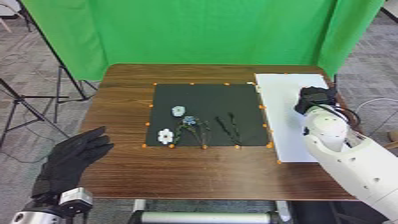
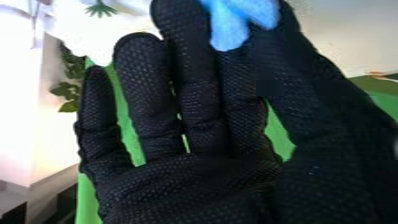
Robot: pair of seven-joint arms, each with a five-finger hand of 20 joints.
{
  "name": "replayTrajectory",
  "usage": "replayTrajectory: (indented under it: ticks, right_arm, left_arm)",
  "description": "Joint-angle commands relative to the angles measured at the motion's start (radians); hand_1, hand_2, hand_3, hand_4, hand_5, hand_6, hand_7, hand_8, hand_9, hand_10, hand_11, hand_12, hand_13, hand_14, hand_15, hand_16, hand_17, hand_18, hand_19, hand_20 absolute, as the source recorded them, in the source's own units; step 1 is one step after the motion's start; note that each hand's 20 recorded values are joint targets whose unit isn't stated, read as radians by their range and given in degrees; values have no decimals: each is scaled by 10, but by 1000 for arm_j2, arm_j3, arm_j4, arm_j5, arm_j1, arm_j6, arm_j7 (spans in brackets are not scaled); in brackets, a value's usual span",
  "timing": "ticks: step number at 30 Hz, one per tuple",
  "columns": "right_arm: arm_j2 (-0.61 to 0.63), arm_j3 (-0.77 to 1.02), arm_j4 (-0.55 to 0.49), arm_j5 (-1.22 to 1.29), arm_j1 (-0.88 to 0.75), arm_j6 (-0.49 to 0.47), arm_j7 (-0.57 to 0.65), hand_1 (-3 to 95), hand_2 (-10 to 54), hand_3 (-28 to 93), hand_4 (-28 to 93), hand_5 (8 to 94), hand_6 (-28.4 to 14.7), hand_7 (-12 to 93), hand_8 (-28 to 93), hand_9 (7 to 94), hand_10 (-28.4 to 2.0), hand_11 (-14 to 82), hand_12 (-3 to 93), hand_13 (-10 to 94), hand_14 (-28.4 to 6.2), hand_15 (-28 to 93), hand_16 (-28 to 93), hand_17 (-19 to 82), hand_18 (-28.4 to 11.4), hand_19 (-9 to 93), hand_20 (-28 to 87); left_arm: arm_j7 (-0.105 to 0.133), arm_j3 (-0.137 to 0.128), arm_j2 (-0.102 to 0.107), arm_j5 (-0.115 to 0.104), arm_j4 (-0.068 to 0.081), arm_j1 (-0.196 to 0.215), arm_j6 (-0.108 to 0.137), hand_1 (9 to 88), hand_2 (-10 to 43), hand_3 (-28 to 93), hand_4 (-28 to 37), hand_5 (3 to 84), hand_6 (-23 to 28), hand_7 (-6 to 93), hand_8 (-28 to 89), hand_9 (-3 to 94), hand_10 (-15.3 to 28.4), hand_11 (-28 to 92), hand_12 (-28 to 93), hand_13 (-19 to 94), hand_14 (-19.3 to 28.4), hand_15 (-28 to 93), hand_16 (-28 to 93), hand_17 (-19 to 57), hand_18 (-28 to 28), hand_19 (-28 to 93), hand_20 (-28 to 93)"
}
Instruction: Arrange flowers
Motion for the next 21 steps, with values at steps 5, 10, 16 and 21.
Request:
replayTrajectory:
  ticks: [5,10,16,21]
  right_arm:
    - [54,-18,-12,-52,13,55,16,509,-61,740,-283,799,19,285,15,840,-82,278,332,606,-87,706,314,121,-237,723,338]
    - [53,-37,-25,-53,44,89,12,511,-63,746,-283,802,15,282,38,842,-84,285,344,605,-91,713,320,124,-237,726,339]
    - [14,-106,-55,-48,106,125,-38,509,-63,750,-283,806,13,277,46,843,-83,287,343,604,-94,717,321,124,-239,729,340]
    - [-78,-184,-57,-59,168,119,-96,506,-63,757,-283,807,13,275,52,842,-83,290,346,604,-94,720,322,124,-238,729,340]
  left_arm:
    - [-6,-4,-17,3,-4,17,-8,263,60,818,-144,447,137,132,-81,387,220,347,92,288,284,570,-119,-94,219,575,154]
    - [-17,-13,-25,7,-7,19,-10,263,60,819,-145,447,137,132,-82,387,221,348,92,288,284,570,-119,-94,219,574,154]
    - [-14,-22,-21,0,-13,35,-3,263,60,819,-145,447,137,132,-82,387,220,348,92,288,284,570,-118,-94,219,574,154]
    - [-13,-24,-25,2,-15,36,-3,263,60,820,-145,447,137,131,-82,387,220,347,91,288,284,570,-118,-94,219,574,155]
